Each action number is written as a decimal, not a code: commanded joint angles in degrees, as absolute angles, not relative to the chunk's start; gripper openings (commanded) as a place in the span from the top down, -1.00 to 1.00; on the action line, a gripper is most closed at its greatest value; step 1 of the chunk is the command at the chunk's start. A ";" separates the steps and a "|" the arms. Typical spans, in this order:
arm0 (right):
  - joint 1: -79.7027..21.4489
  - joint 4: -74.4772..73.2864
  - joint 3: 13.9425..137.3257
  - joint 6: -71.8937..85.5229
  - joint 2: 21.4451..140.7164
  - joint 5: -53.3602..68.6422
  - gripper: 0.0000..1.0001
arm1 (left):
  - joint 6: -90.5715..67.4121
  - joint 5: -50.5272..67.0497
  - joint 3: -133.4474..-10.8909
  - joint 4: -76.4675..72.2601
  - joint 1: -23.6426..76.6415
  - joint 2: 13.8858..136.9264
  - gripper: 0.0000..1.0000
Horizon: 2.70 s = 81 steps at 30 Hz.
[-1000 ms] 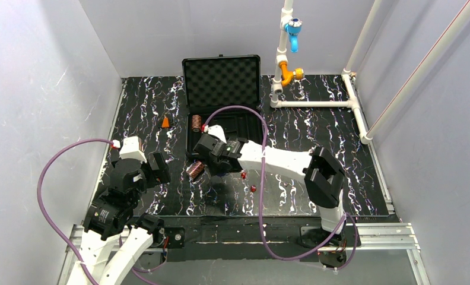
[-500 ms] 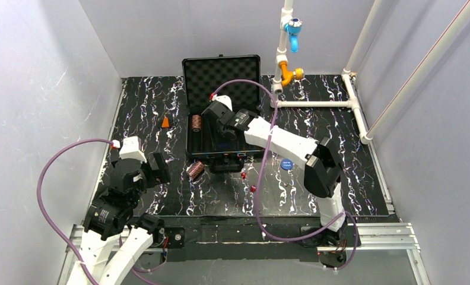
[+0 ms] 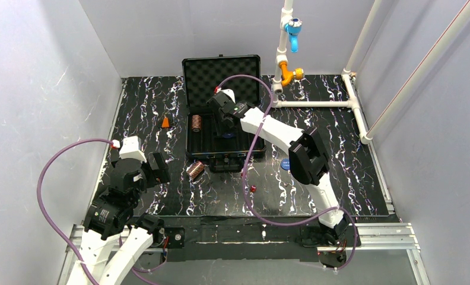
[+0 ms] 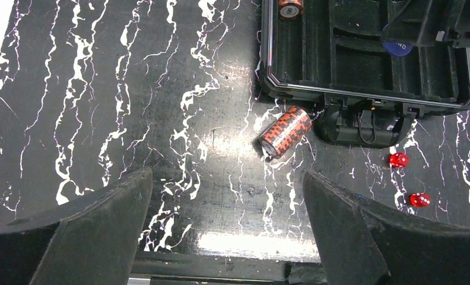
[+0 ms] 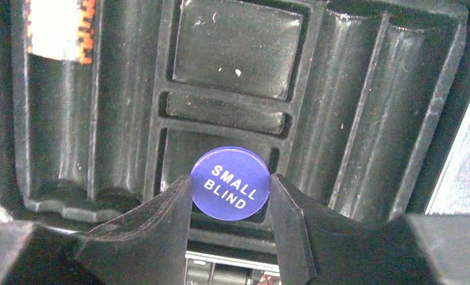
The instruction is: Pack up texas hold em set
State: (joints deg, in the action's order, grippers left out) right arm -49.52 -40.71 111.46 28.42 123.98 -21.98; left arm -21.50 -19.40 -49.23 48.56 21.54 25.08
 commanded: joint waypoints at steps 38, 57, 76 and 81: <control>-42.83 -34.07 129.63 24.34 140.30 -15.22 -0.07 | -21.71 -21.96 -48.96 50.04 21.32 26.81 -0.97; -42.01 -30.93 129.28 25.33 140.74 -11.59 -0.96 | -21.71 -21.75 -48.96 50.03 21.27 27.62 -0.97; -44.07 -29.43 106.67 22.29 112.42 -15.20 -0.96 | -21.53 -20.92 -48.96 49.92 21.31 27.53 -0.97; -44.96 -28.66 97.86 22.96 104.71 -16.74 -0.96 | -21.45 -20.40 -48.96 49.75 21.35 27.74 -0.97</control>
